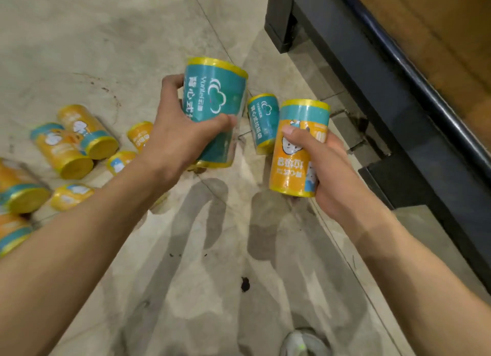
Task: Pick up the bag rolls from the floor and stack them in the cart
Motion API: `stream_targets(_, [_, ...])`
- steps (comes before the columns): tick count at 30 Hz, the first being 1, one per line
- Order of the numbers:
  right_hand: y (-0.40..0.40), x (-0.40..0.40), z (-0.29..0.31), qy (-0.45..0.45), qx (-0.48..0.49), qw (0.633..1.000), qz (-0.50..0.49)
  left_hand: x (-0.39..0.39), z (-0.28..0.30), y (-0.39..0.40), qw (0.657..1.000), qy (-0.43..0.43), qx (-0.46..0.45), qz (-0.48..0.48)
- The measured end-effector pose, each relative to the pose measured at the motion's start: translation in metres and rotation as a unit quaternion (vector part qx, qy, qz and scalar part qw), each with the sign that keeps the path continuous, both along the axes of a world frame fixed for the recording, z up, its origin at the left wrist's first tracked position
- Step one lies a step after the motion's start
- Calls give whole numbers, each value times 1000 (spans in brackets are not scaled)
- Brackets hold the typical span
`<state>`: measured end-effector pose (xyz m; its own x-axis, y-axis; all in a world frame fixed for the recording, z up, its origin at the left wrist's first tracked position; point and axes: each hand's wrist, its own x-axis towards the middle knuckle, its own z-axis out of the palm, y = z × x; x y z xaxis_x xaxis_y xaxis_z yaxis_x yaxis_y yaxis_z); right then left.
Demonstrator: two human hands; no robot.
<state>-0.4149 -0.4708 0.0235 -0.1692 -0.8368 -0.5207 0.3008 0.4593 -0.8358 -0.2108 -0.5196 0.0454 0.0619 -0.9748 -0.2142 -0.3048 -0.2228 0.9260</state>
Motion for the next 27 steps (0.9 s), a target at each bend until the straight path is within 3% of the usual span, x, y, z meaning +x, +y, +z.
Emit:
stream_targets(5, [28, 8, 143, -27, -34, 998, 35, 8, 132, 49, 994, 100, 36, 17])
stream_targets(13, [66, 12, 452, -52, -79, 990, 101, 15, 429, 98, 967, 254, -6, 26])
stream_targets(21, [98, 17, 736, -102, -149, 971, 154, 21, 707, 148, 951, 306, -40, 1])
stream_targets(27, [119, 16, 891, -129, -218, 950, 182, 16, 863, 164, 950, 284, -125, -26])
